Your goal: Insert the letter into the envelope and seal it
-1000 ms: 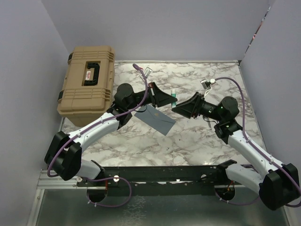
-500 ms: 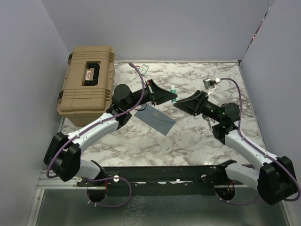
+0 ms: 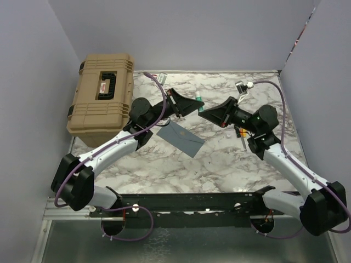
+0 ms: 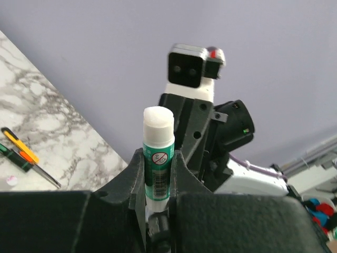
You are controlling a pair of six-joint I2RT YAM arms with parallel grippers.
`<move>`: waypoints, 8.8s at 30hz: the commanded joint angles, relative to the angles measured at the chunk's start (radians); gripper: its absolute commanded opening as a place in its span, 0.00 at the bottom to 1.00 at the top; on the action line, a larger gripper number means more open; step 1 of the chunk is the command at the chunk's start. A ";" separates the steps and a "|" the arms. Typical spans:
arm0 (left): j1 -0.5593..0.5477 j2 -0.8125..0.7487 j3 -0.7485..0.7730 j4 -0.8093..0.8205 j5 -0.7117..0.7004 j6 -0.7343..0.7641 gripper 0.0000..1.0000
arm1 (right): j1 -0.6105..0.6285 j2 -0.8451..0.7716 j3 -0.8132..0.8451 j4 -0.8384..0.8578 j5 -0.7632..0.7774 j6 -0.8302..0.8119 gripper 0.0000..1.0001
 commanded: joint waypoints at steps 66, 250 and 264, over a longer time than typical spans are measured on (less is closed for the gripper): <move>0.058 0.002 0.221 -0.171 0.296 0.042 0.00 | 0.195 -0.127 0.046 -0.083 0.288 0.011 0.06; 0.127 -0.210 -0.190 -0.348 0.182 1.013 0.00 | -0.005 0.528 0.409 -1.392 1.067 -0.398 0.63; 0.121 -0.209 -0.198 -0.338 0.179 1.002 0.00 | -0.092 0.640 0.400 -1.270 1.003 -0.423 0.47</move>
